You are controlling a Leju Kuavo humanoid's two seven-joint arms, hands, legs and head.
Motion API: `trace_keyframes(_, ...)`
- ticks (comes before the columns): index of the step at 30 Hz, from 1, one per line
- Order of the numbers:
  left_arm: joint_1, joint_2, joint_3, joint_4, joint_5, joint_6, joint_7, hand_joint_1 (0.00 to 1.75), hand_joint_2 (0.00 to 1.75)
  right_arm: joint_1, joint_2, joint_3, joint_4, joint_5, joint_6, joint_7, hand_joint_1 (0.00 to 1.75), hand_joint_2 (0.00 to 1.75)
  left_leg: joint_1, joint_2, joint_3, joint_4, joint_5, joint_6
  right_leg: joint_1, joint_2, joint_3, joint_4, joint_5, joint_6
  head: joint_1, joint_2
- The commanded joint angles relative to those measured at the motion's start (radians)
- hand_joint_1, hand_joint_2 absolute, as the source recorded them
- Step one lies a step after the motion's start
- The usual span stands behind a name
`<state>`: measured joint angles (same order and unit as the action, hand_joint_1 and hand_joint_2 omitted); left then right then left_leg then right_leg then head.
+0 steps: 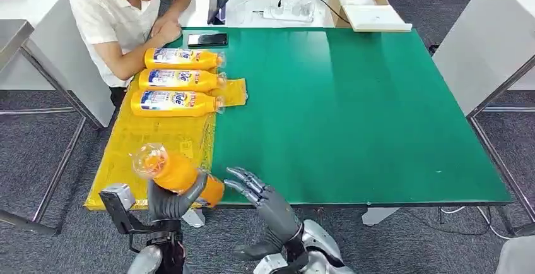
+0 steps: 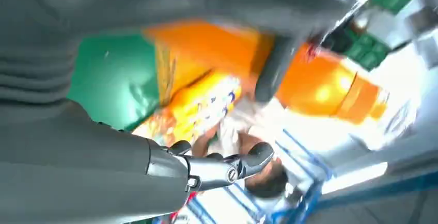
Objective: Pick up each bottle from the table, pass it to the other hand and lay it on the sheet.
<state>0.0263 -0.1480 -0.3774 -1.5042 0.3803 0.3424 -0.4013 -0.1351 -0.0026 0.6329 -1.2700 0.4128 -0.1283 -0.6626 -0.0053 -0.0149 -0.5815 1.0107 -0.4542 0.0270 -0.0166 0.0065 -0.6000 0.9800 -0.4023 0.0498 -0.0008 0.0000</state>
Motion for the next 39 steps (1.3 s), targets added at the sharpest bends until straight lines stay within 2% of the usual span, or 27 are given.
trace_keyframes(1,-0.063,-0.014,0.169,0.141,-0.527,0.356,-0.152,1.75,1.75,0.104,-0.052,-0.149,-0.168,0.012,-0.075,-0.036,0.0,0.0,0.001,0.0,0.001,-0.001,-0.001,-0.001,0.001,-0.001,0.002,0.0,-0.001,-0.001,0.0,0.0)
trace_keyframes(4,-0.074,-0.041,0.25,0.161,-0.77,0.356,-0.114,1.75,1.75,0.098,-0.054,-0.156,-0.165,-0.009,-0.097,-0.036,0.0,0.0,0.001,-0.003,0.002,-0.001,0.0,-0.001,0.001,-0.003,0.004,-0.001,-0.001,-0.002,0.001,0.0)
trace_keyframes(6,-0.112,-0.058,0.316,0.221,-0.924,0.356,-0.076,1.75,1.75,0.09,-0.052,-0.145,-0.161,-0.029,-0.092,-0.036,0.0,0.0,0.0,0.0,0.002,-0.001,-0.001,-0.002,0.001,-0.001,0.003,-0.001,-0.001,-0.002,0.001,0.0)
trace_keyframes(10,-0.262,-0.01,0.352,0.466,-1.262,0.356,0.087,1.75,1.75,0.061,-0.037,-0.119,-0.128,-0.056,-0.071,-0.036,0.0,0.0,0.0,-0.002,0.001,-0.002,0.001,-0.001,0.0,-0.002,0.002,-0.001,0.0,-0.002,0.001,0.0)
trace_keyframes(12,-0.375,0.034,0.321,0.649,-1.32,0.348,0.178,1.75,1.75,0.039,-0.03,-0.112,-0.105,-0.08,-0.055,-0.036,0.0,0.0,0.0,-0.002,0.002,-0.002,0.002,-0.002,0.0,-0.003,0.003,-0.002,0.001,-0.002,0.0,0.0)
trace_keyframes(13,-0.391,0.04,0.321,0.671,-1.312,0.353,0.175,1.75,1.75,0.035,-0.029,-0.111,-0.1,-0.081,-0.056,-0.036,0.0,0.0,0.001,-0.002,0.003,-0.002,0.002,-0.003,0.001,-0.003,0.004,-0.002,0.001,-0.003,0.0,0.0)
trace_keyframes(15,-0.496,0.084,0.292,0.833,-1.364,0.277,0.259,1.75,1.75,0.014,-0.014,-0.108,-0.071,-0.095,-0.03,-0.036,0.0,0.0,0.001,-0.001,0.002,-0.001,0.002,-0.002,0.001,-0.002,0.003,-0.001,0.001,-0.002,0.0,0.0)
trace_keyframes(19,-0.597,0.114,0.279,0.972,-1.375,0.156,0.3,1.75,1.75,-0.005,0.002,-0.103,-0.047,-0.105,-0.008,-0.036,0.0,0.0,0.001,-0.001,0.001,-0.001,0.003,-0.003,0.001,-0.001,0.002,0.002,0.001,-0.002,0.0,0.0)
trace_keyframes(21,-0.651,0.129,0.265,1.043,-1.402,0.094,0.359,1.75,1.75,-0.005,0.012,-0.109,-0.033,-0.114,0.005,-0.036,0.0,0.0,0.001,-0.001,0.001,-0.001,0.003,-0.003,0.001,-0.001,0.002,0.002,0.001,-0.002,0.0,0.0)
trace_keyframes(24,-0.694,0.145,0.258,1.104,-1.425,0.042,0.406,1.75,1.75,-0.005,0.02,-0.114,-0.017,-0.12,0.009,-0.036,0.0,0.0,0.002,0.001,0.003,0.0,0.002,-0.004,0.002,0.001,0.004,0.002,0.0,-0.002,0.0,0.0)
trace_keyframes(33,-0.708,0.149,0.257,1.138,-1.434,0.012,0.437,1.75,1.75,0.001,0.024,-0.123,-0.006,-0.13,0.014,-0.036,0.0,0.0,0.001,0.003,0.004,-0.001,0.002,-0.004,0.001,0.001,0.004,0.002,0.001,-0.003,0.001,0.0)
trace_keyframes(38,-0.705,0.136,0.276,1.153,-1.408,-0.028,0.397,1.75,1.75,0.021,0.022,-0.149,0.014,-0.144,0.01,-0.036,0.0,0.0,0.002,0.003,0.006,-0.002,0.002,-0.004,0.002,0.001,0.006,0.0,0.001,-0.003,0.0,0.0)
trace_keyframes(39,-0.701,0.123,0.304,1.144,-1.363,-0.074,0.349,1.45,1.75,0.027,0.024,-0.164,0.023,-0.146,0.012,-0.036,0.0,0.0,0.001,0.003,0.005,-0.002,0.002,-0.003,0.001,0.002,0.005,0.001,0.001,-0.002,0.001,0.0)
